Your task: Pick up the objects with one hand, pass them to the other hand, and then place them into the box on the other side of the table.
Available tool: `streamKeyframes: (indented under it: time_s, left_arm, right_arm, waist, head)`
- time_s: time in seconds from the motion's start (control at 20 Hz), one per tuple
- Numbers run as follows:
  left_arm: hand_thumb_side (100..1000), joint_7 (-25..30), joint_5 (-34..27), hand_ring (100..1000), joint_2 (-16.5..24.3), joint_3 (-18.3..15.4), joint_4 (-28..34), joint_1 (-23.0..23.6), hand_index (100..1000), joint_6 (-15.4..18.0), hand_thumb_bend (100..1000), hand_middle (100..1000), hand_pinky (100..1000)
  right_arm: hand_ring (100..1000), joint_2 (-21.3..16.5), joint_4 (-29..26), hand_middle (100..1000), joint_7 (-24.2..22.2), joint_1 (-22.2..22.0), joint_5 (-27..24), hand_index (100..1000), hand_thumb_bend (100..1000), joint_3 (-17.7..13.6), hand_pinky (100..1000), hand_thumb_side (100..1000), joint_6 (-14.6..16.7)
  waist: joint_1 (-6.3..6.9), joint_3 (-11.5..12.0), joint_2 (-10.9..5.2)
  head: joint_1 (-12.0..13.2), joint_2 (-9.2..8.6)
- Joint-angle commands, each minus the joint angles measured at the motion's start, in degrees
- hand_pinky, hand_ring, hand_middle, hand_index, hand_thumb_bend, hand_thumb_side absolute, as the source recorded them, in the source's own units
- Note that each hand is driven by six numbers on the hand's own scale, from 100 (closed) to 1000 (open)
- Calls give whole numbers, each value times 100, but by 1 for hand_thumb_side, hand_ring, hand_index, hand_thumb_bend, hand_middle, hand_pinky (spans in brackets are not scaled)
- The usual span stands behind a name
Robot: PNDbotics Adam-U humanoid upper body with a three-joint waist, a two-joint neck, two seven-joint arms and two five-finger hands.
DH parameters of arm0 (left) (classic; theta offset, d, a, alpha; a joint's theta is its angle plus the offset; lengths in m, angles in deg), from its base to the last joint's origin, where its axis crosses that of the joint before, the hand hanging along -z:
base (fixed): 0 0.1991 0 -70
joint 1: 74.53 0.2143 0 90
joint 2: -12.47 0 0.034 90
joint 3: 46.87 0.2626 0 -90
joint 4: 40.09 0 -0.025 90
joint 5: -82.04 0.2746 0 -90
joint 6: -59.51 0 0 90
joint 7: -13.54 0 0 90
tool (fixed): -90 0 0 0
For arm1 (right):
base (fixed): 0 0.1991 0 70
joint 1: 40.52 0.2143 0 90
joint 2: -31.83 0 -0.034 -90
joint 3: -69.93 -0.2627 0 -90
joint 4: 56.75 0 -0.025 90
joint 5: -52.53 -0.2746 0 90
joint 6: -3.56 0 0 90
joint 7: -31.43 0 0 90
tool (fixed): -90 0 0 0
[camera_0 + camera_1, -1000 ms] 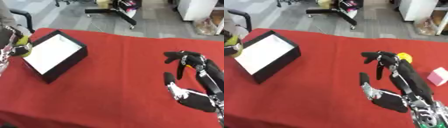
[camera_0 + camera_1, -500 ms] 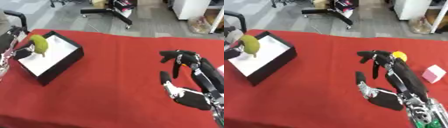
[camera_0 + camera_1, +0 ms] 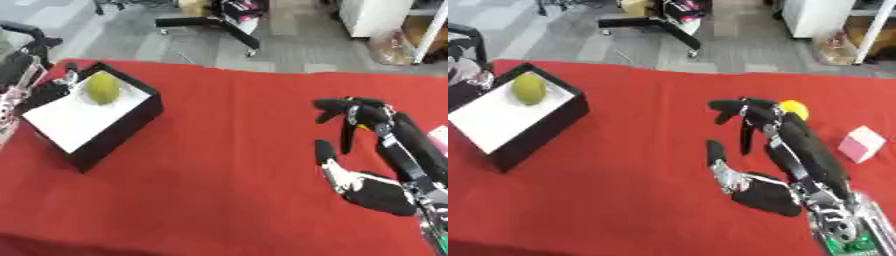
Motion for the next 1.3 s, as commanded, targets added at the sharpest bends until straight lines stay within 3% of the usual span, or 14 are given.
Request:
streamKeyframes:
  time_s: [0.05, 0.15, 0.2, 0.25, 0.3, 0.45, 0.6, 0.85, 1.1, 1.3]
  left_arm:
    - [678, 422, -1030, 921, -118, -66, 1103, 139, 884, 297, 100, 801, 791]
    - [642, 613, -1667, 913, -326, -14, 1808, 325, 874, 361, 100, 787, 781]
    - [668, 710, -1934, 910, -434, 22, 2138, 401, 871, 361, 100, 781, 776]
    - [668, 801, -2171, 908, -542, 59, 2432, 464, 867, 339, 100, 776, 772]
    - [667, 884, -2402, 904, -668, 93, 2697, 517, 861, 303, 100, 770, 767]
    - [674, 1161, -2981, 900, -1031, 187, 2986, 556, 846, 277, 100, 760, 762]
    - [685, 1579, -3298, 893, -1439, 256, 3020, 578, 843, 279, 100, 742, 759]
    - [708, 2055, -3455, 889, -1948, 345, 3024, 709, 838, 162, 100, 728, 755]
    - [738, 2415, -3241, 891, -2300, 454, 3024, 799, 838, -19, 100, 726, 756]
    - [739, 2716, -3184, 890, -2549, 522, 3024, 807, 840, -74, 100, 724, 757]
  right_arm:
    - [341, -170, -117, 621, 111, 86, 69, 844, 112, -188, 778, 596, -84]
    - [343, -279, -79, 629, 218, 84, 82, 846, 100, -307, 777, 548, -197]
    - [346, -365, -42, 639, 282, 74, 93, 850, 138, -375, 778, 566, -262]
    - [349, -459, 0, 647, 344, 62, 111, 852, 100, -445, 779, 481, -328]
    - [354, -575, 57, 659, 410, 41, 124, 855, 149, -526, 778, 564, -403]
    - [365, -974, 341, 698, 615, -20, -19, 873, 164, -744, 780, 579, -646]
    - [428, -1450, 835, 809, 704, -89, -256, 913, 240, -958, 809, 631, -863]
    - [600, -2070, 1822, 900, 497, 21, -372, 956, 318, -1248, 884, 657, -1060]
    - [748, -2292, 2954, 928, -3, 295, -111, 967, 375, -1445, 924, 681, -1182]
    - [737, -2240, 3819, 921, -131, 566, -33, 961, 370, -1560, 925, 687, -1294]
  waist:
    - [-31, 25, -31]
    - [-71, 51, -16]
    - [-87, 67, -7]
    - [-98, 82, 3]
    - [-115, 98, 14]
    - [-152, 159, 29]
    - [-187, 228, 42]
    - [-212, 296, 65]
    - [-210, 321, 80]
    - [-211, 336, 82]
  head:
    - [-495, 110]
    - [-905, 128]
    - [-1135, 131]
    - [-1371, 133]
    - [-1610, 134]
    - [-2225, 134]
    - [-2652, 134]
    - [-2905, 134]
    - [-2935, 134]
    - [-2911, 134]
